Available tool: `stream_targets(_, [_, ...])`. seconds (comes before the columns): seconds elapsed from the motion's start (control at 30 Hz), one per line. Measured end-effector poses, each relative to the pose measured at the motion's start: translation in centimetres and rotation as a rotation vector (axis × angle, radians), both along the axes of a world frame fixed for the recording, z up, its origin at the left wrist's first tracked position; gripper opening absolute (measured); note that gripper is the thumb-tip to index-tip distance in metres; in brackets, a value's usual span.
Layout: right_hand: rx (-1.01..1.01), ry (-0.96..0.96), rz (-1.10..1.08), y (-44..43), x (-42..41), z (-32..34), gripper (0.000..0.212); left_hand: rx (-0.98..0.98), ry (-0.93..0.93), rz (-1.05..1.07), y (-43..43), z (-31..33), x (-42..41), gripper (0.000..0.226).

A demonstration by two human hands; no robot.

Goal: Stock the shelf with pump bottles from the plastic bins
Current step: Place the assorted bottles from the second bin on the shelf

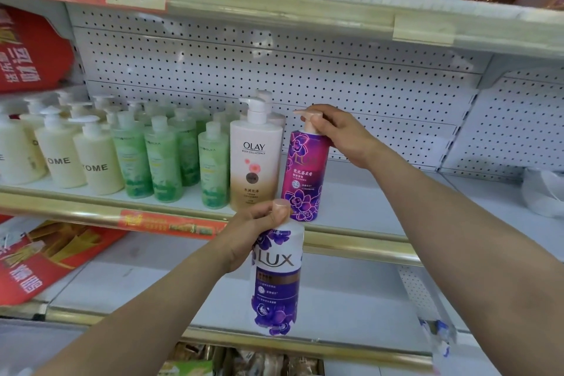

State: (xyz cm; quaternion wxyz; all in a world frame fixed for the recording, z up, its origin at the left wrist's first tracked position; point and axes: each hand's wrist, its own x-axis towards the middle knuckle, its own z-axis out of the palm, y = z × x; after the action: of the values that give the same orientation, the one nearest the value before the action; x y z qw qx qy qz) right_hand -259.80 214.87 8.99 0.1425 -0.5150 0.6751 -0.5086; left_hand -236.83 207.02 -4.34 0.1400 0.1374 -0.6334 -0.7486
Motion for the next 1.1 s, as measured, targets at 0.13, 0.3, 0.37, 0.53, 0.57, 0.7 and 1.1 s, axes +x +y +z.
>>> stream_targets(0.13, [-0.011,0.024,-0.01,0.0,-0.1,-0.1,0.031,-0.004,0.02,0.018,1.0,0.7,-0.3,0.055])
stream_targets(0.3, [0.039,0.083,-0.05,0.2,0.2,0.3,0.04,0.002,0.027,0.057,2.9,1.7,-0.1,0.05])
stream_targets(0.37, [0.064,0.068,-0.123,0.7,0.4,0.6,0.05,-0.004,0.029,0.085,3.8,2.4,-0.1,0.051])
stream_targets(0.53, [-0.045,-0.009,-0.219,4.1,1.4,1.0,0.06,-0.034,0.075,0.14,5.7,5.1,-0.6,0.043])
stream_targets(0.57, [-0.064,-0.025,-0.202,5.3,1.8,0.9,0.058,-0.042,0.083,0.167,6.1,5.7,-0.9,0.047])
stream_targets(0.7, [-0.007,-0.156,0.073,10.4,3.6,-0.3,0.041,-0.104,0.125,0.259,8.1,8.3,-2.5,0.043])
stream_targets(1.1, [0.057,-0.155,0.074,15.2,1.4,-1.5,0.045,-0.628,0.19,0.479,10.2,14.5,-7.6,0.043])
